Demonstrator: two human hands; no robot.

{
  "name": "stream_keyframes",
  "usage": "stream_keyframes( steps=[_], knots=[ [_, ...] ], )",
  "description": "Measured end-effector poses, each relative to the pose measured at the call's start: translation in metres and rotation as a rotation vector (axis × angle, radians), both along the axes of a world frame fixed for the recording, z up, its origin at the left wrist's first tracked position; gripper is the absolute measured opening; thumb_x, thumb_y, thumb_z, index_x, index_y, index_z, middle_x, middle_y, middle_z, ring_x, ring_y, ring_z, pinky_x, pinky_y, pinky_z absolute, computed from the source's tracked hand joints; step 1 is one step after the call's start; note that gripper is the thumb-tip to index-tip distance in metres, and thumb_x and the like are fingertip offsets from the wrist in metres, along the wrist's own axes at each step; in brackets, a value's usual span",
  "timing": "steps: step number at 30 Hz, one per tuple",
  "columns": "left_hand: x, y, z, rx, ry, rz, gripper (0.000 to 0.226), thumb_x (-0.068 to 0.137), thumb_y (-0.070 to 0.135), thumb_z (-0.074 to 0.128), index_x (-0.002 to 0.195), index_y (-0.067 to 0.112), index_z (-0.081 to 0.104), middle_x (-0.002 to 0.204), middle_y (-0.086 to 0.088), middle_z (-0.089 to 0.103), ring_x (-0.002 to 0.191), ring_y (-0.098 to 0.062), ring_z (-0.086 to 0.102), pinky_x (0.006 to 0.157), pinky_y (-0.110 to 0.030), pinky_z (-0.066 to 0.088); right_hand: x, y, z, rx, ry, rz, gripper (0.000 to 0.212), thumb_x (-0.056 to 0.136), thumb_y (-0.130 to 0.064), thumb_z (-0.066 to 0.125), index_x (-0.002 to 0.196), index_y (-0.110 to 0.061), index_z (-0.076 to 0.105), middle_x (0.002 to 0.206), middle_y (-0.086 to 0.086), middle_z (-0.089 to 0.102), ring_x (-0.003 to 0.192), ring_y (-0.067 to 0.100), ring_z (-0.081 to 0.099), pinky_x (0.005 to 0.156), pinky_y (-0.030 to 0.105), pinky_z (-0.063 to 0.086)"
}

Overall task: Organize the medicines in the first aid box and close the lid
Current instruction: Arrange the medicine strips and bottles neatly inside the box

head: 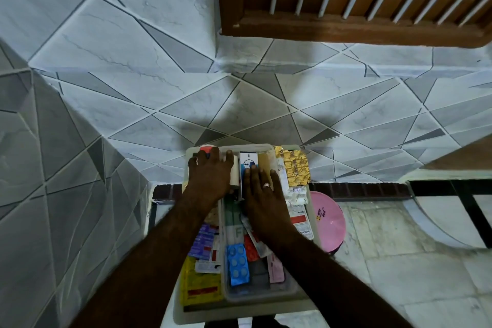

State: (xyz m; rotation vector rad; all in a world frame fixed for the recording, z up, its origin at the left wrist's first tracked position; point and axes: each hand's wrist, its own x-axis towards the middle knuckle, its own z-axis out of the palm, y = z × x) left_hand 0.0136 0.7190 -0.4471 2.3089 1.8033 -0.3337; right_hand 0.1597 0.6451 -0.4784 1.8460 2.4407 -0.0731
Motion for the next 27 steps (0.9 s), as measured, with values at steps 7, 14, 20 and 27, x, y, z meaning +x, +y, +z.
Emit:
stream_keyframes(
  steps=[7, 14, 20, 27],
  knots=[
    [-0.003, 0.0, 0.002, -0.015, -0.009, 0.0, 0.093, 0.076, 0.053, 0.067, 0.148, 0.026, 0.015, 0.151, -0.017, 0.021, 0.136, -0.042, 0.025, 0.11, -0.057, 0.029, 0.007, 0.0, 0.007, -0.033, 0.028, 0.037, 0.1, 0.081, -0.047, 0.067, 0.151, -0.003, 0.011, 0.157, 0.022, 0.019, 0.145, 0.037, 0.02, 0.117, 0.052, -0.001],
    [-0.024, 0.001, 0.025, -0.161, -0.326, 0.137, 0.109, 0.061, 0.057, 0.077, 0.148, 0.037, 0.014, 0.154, -0.006, 0.024, 0.137, -0.036, 0.028, 0.11, -0.057, 0.028, 0.016, 0.005, 0.039, -0.058, 0.167, -0.021, 0.101, 0.081, -0.054, 0.063, 0.153, -0.012, 0.006, 0.161, 0.009, 0.016, 0.148, 0.025, 0.016, 0.12, 0.052, 0.001],
    [-0.063, 0.005, 0.046, -0.15, -0.747, 0.297, 0.086, 0.073, 0.02, 0.08, 0.146, 0.024, 0.034, 0.144, 0.0, 0.041, 0.129, -0.022, 0.041, 0.106, -0.042, 0.037, 0.058, -0.005, 0.065, -0.045, 0.692, -0.343, 0.064, 0.092, -0.034, 0.06, 0.148, -0.02, 0.032, 0.149, -0.004, 0.041, 0.134, 0.015, 0.039, 0.114, 0.038, 0.03],
    [-0.067, 0.019, 0.01, -0.197, -0.497, 0.263, 0.104, 0.063, 0.03, 0.087, 0.148, 0.028, 0.026, 0.152, -0.009, 0.035, 0.137, -0.035, 0.036, 0.108, -0.06, 0.032, 0.12, -0.019, 0.043, -0.13, 0.745, -0.696, 0.024, 0.092, -0.02, 0.06, 0.114, -0.015, 0.068, 0.115, 0.003, 0.07, 0.097, 0.012, 0.062, 0.082, 0.024, 0.042]
  ],
)
